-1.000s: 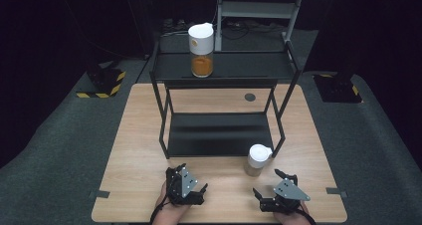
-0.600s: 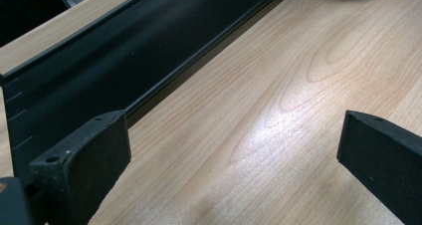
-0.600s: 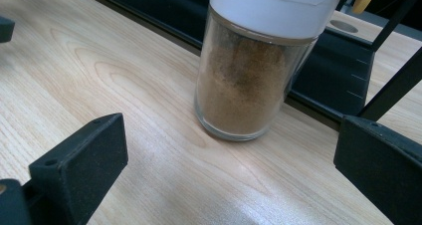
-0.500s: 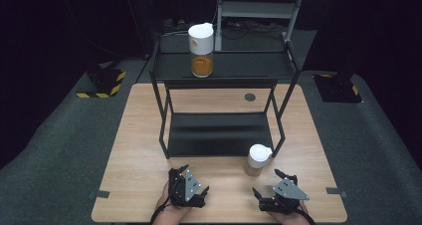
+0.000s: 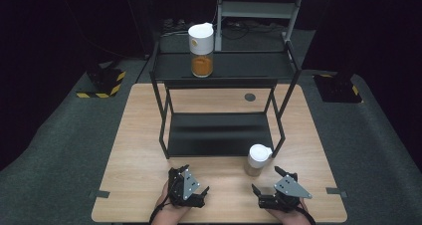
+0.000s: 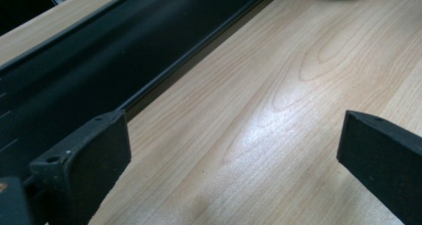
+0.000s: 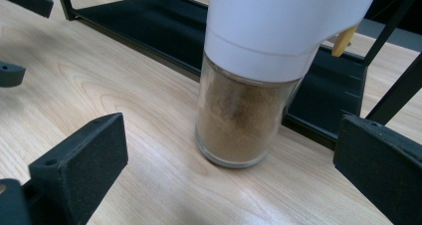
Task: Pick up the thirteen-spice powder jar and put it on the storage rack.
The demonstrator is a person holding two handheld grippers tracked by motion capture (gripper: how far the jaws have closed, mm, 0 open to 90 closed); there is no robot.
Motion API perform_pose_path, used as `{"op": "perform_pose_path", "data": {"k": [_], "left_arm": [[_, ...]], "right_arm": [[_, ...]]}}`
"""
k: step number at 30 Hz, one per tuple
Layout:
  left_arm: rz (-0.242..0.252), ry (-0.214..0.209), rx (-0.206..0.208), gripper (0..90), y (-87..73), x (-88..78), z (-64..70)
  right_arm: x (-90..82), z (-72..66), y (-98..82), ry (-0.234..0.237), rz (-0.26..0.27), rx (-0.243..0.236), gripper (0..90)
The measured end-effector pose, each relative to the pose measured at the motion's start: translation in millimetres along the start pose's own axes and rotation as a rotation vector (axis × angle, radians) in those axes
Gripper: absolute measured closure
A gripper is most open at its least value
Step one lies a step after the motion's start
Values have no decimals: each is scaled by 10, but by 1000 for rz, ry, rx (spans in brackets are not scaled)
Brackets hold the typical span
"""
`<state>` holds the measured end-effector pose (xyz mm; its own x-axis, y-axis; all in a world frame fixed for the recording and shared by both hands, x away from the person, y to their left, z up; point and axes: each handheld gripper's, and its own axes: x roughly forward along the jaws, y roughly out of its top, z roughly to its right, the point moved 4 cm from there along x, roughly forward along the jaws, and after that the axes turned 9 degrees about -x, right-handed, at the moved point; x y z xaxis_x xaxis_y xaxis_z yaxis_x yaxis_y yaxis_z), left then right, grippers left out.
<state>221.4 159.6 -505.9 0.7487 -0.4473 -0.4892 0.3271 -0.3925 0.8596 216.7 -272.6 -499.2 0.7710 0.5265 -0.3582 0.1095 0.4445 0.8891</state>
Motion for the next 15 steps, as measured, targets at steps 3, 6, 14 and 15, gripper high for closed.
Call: {"op": "perform_pose_path", "data": {"k": [3, 6, 14, 15], "left_arm": [[-6, -7, 2, 7, 10, 8, -8], [-16, -6, -4, 7, 24, 15, -17], [-3, -17, -24, 7, 6, 6, -46], [-1, -16, -21, 7, 4, 0, -47]], "right_arm": [[27, 10, 18, -6, 2, 7, 0], [57, 32, 12, -4, 4, 35, 0], [147, 59, 29, -14, 15, 73, 0], [157, 58, 33, -15, 15, 75, 0]]}}
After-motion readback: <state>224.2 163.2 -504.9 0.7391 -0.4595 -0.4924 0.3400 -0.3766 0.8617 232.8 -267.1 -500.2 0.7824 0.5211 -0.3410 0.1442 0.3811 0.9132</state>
